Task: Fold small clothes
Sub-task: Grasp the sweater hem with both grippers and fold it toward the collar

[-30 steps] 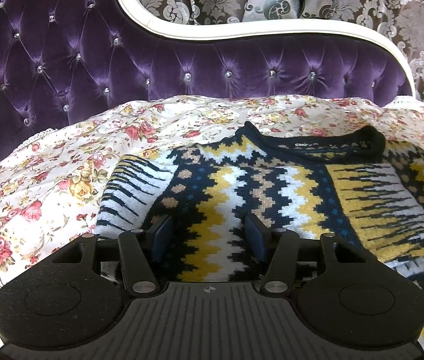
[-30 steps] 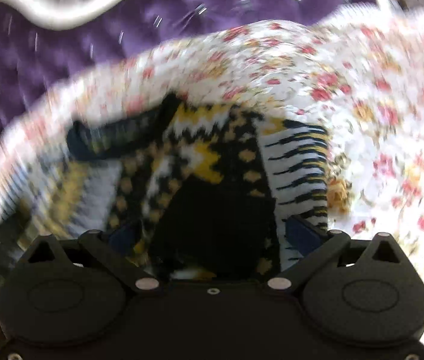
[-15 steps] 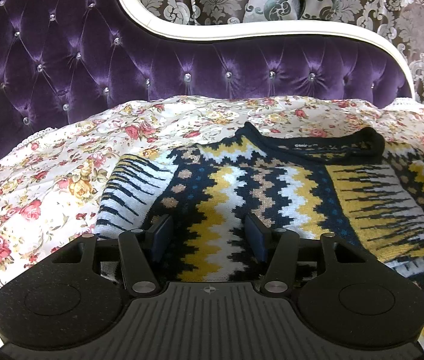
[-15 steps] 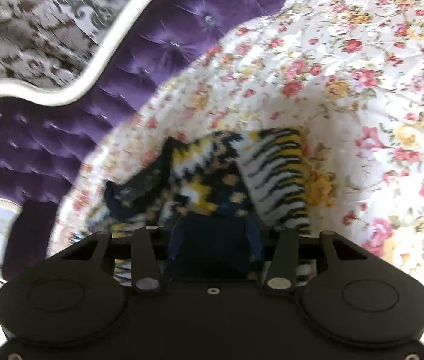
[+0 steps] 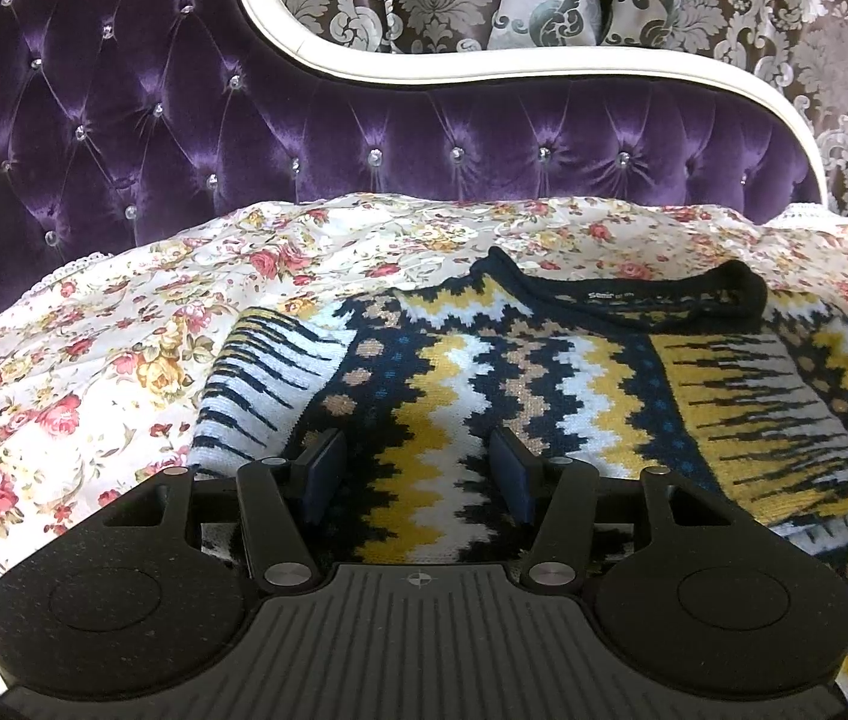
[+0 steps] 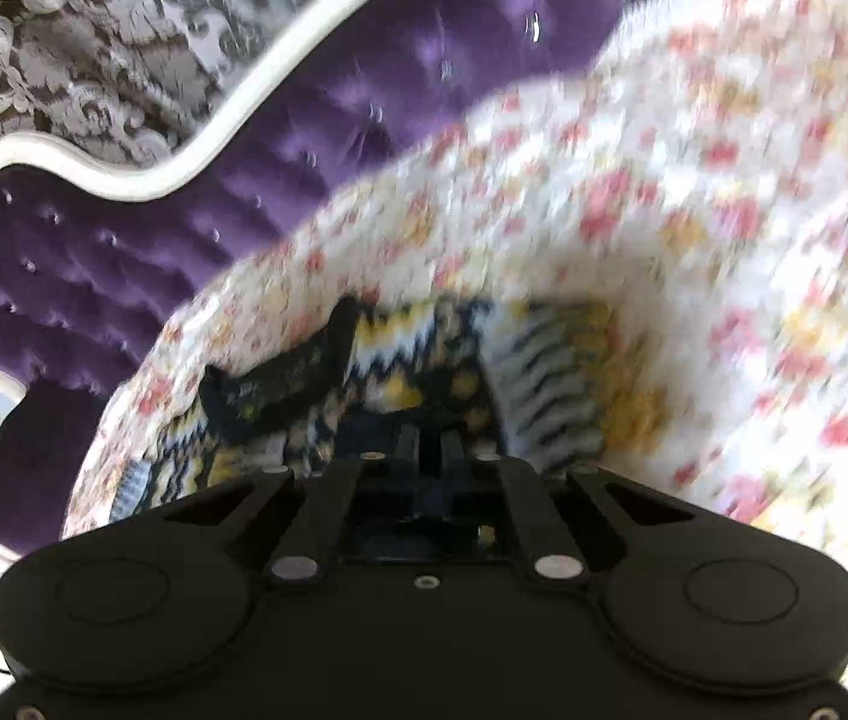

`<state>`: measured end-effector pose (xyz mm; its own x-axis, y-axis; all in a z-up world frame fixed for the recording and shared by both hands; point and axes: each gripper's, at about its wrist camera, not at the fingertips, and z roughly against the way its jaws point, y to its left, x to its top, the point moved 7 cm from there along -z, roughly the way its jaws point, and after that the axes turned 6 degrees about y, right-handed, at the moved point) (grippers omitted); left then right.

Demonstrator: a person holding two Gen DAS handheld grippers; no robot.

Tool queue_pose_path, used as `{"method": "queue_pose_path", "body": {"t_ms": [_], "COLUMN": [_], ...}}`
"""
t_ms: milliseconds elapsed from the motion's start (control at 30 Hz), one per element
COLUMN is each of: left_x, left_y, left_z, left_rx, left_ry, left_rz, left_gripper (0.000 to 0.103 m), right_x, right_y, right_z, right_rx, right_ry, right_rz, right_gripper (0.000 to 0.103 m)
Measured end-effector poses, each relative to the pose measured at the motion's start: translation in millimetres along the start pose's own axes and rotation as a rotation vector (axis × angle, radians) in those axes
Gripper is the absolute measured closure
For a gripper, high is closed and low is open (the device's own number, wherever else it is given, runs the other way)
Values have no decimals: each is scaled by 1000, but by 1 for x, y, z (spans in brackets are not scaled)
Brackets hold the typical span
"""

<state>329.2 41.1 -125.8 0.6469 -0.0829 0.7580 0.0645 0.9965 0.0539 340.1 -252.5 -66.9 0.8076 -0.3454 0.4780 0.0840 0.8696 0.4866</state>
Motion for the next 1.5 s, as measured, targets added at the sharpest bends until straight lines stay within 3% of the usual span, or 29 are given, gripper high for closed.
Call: {"method": "queue_pose_path", "body": {"t_ms": [67,233,267,333,400,467,600,700,867,1033,1100,1167,1267,1300,1333,1400,1500], "left_x": [-1,0,2,7,12,20,38,44,38,41,42,43,43,43,43,38,30], "left_y": [0,0,0,1,3,9,33,53,75,72,67,65,66,66,66,70,80], "left_z": [0,1,1,2,2,0,-2,-16,-47,-51,-52,-48,-35,-31,-28,-28,-34], "left_rx": [0,-14,-21,-41,-66,-52,13,25,-64,-100,-98,-110,-26,3,23,24,21], "left_ry": [-1,16,29,63,102,115,72,111,241,217,204,198,140,116,98,108,126], "left_rz": [1,4,-1,-29,-49,-53,-16,46,168,172,142,142,114,90,71,67,128], "left_gripper": [51,51,51,50,47,40,38,36,35,36,81,90,94,94,94,94,94], "right_x": [-1,-3,-2,-1,-1,0,5,6,3,0,0,0,0,0,-1,-4,-3], "right_y": [-6,-5,-4,-1,4,6,2,-5,-13,-13,-11,-11,-8,-7,-4,6,11], "right_z": [-3,-9,-9,-8,-7,-8,-6,-8,-19,-29,-30,-31,-32,-33,-35,-37,-38], "right_rx": [-89,-114,-117,-119,-116,-119,-120,-134,-102,-67,-66,-63,-77,-87,-97,-84,-140], "right_ry": [8,17,7,-8,-15,-21,-45,-42,0,19,15,9,2,4,8,11,0], "right_rz": [28,21,26,30,44,51,26,9,-41,-49,-42,-38,-10,10,39,97,181], "right_gripper": [91,81,76,38,29,29,29,26,26,22,21,20,29,45,73,75,77]}}
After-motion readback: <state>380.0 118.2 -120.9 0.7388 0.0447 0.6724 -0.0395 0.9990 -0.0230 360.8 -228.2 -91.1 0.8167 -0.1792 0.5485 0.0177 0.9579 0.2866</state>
